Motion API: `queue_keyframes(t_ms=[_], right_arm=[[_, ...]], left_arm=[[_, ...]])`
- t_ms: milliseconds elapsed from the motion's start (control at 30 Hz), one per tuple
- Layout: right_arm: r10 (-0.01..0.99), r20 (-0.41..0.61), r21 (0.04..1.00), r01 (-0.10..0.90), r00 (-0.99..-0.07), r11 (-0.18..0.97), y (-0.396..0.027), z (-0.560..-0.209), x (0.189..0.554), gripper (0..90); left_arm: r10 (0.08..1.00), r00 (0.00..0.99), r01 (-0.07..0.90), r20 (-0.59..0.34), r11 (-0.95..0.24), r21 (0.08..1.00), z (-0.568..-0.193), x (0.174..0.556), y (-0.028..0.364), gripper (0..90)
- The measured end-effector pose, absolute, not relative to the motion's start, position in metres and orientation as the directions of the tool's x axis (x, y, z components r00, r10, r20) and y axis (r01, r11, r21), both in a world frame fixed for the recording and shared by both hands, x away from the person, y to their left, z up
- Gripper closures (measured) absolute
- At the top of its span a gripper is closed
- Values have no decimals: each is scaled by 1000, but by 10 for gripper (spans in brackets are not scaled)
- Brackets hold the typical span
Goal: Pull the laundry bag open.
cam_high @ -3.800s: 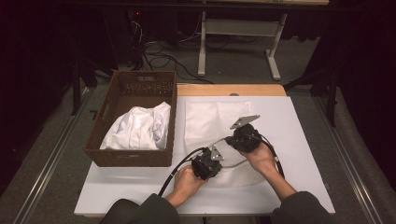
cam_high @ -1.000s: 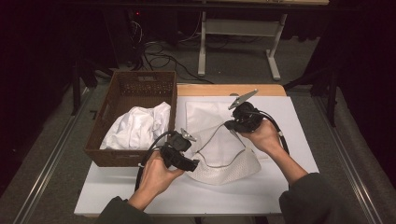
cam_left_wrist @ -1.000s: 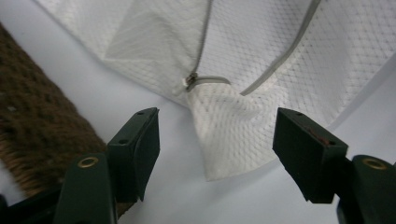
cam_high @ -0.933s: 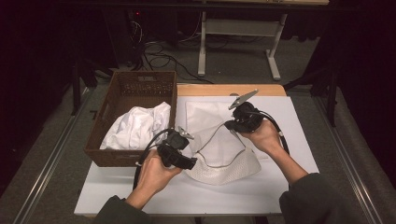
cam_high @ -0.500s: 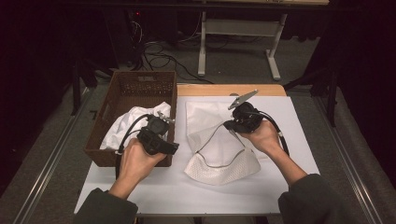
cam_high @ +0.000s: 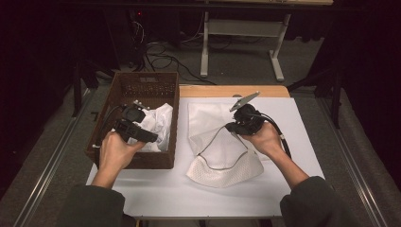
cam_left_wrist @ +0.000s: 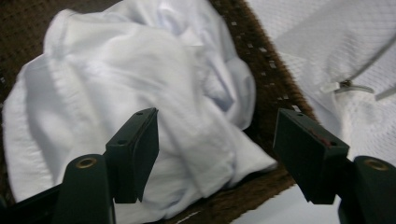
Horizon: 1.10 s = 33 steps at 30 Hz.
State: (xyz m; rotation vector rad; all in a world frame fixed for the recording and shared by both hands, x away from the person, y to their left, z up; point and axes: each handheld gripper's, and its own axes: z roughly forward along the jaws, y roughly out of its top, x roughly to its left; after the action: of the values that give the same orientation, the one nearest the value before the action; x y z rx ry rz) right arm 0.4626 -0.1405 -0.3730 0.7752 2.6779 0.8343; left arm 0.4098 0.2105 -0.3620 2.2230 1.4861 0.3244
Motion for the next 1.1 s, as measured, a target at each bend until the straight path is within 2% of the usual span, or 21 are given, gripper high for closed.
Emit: queue_keyframes(t_ms=[200,267,433,833,933,1100], right_arm=[[553,-64,584,418,-831,696,-141,-373,461,896],[561,-60,581,428,-826,692,-142,-373,462,896],[562,-67,580,426,-824,694,-139,-374,462,896],[556,-90,562,419,-826,713,-133,-379,460,896],[566,-102,543,431,-818,721,-134,-381,461,896],[565,-107,542,429,-818,723,-129,-382,462,896]], left_arm=[[942,330,841,-55,-267,471,-368,420,230,277],[948,314,858,-46,-263,441,-375,426,235,263],[949,315,872,-23,-280,402,-386,437,235,236],[945,322,886,-53,-281,369,-411,476,221,223],[939,333,883,-83,-279,377,-419,486,219,172],[947,314,898,-75,-270,347,-431,498,215,105]])
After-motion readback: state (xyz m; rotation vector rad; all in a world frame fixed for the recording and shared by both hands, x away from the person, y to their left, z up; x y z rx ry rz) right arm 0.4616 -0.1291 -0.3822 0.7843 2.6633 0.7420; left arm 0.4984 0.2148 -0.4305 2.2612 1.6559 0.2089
